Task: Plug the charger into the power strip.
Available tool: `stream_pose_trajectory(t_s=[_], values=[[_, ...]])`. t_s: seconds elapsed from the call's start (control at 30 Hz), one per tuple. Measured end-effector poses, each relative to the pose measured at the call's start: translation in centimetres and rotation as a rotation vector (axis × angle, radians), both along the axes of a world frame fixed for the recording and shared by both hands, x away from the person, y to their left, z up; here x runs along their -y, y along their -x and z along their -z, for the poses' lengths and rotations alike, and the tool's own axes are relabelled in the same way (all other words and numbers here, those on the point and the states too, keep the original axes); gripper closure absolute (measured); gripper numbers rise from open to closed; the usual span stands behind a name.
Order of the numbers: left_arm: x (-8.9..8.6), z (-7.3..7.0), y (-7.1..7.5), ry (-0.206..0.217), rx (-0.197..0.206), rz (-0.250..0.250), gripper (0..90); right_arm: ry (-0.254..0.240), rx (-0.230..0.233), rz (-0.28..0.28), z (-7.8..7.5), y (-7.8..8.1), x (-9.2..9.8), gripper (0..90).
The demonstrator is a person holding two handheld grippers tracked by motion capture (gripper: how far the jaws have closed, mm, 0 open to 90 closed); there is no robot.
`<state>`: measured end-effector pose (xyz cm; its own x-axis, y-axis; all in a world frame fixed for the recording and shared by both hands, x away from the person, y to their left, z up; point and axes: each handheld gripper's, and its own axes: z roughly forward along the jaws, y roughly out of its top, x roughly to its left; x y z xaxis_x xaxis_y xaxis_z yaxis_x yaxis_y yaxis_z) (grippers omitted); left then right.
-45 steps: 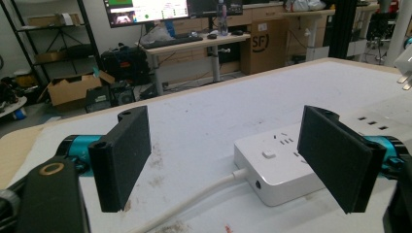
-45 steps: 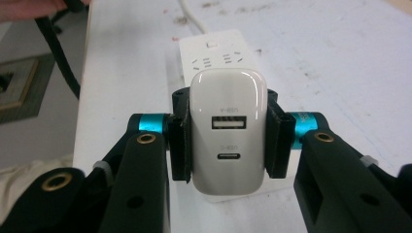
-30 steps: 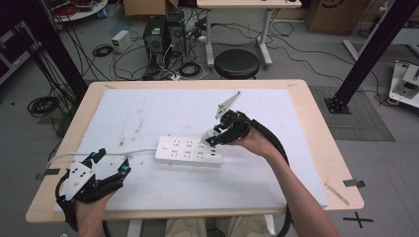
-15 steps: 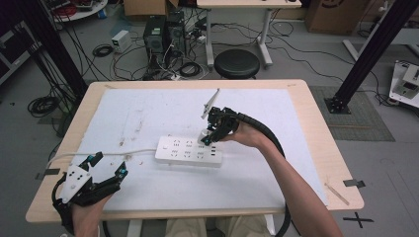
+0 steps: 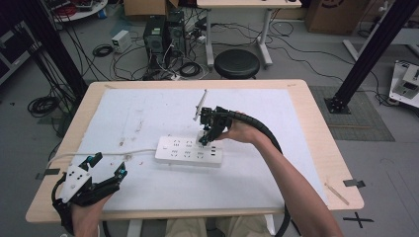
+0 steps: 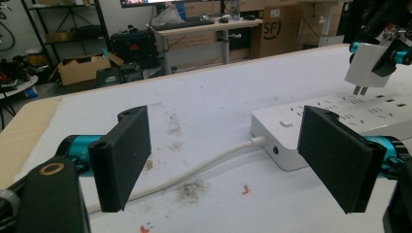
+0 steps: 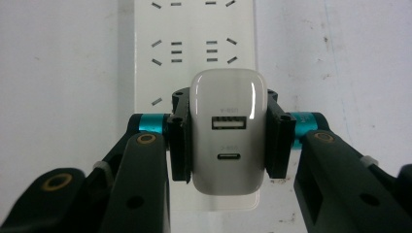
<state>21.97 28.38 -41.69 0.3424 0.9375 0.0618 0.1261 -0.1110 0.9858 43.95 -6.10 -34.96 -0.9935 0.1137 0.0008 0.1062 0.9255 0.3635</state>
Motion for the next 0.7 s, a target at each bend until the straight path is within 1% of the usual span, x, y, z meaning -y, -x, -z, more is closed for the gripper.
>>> stream_pose_trajectory(t_s=[0.03,0.17,0.2,0.27,0.33,0.37,0.43,0.53,0.67,0.7], values=[[0.0,0.0,0.0,0.004,0.002,-0.001,19.7,-0.006,-0.005,-0.004,0.1,-0.1,-0.1,63.2],[0.0,0.0,0.0,0.001,0.001,-0.001,19.7,0.024,-0.015,-0.008,0.5,-0.1,-0.5,63.2],[0.0,0.0,-0.1,0.004,0.002,0.0,19.7,0.027,-0.007,-0.011,0.6,-0.1,-0.6,63.3],[0.1,0.0,-0.1,0.0,-0.001,0.004,19.7,0.035,-0.011,-0.014,0.6,0.0,-0.8,63.2],[0.2,0.0,-0.1,0.002,-0.001,0.003,19.7,0.059,0.002,-0.021,0.7,0.1,-1.0,63.2],[0.2,0.0,-0.1,-0.002,-0.002,0.004,19.7,0.054,-0.001,-0.022,0.8,0.1,-1.1,63.3],[0.3,0.1,-0.2,0.002,-0.004,0.007,19.7,0.066,0.001,-0.023,0.7,0.2,-1.3,63.3],[0.5,0.1,-0.3,-0.001,-0.005,0.011,19.7,0.074,0.021,-0.036,0.7,0.3,-1.6,63.4],[0.8,0.1,-0.4,0.001,-0.007,0.019,19.7,0.079,0.007,-0.012,0.8,0.2,-1.9,63.5],[0.8,0.1,-0.4,-0.004,-0.005,0.02,19.7,0.074,0.008,-0.016,0.8,0.2,-1.8,63.5]])
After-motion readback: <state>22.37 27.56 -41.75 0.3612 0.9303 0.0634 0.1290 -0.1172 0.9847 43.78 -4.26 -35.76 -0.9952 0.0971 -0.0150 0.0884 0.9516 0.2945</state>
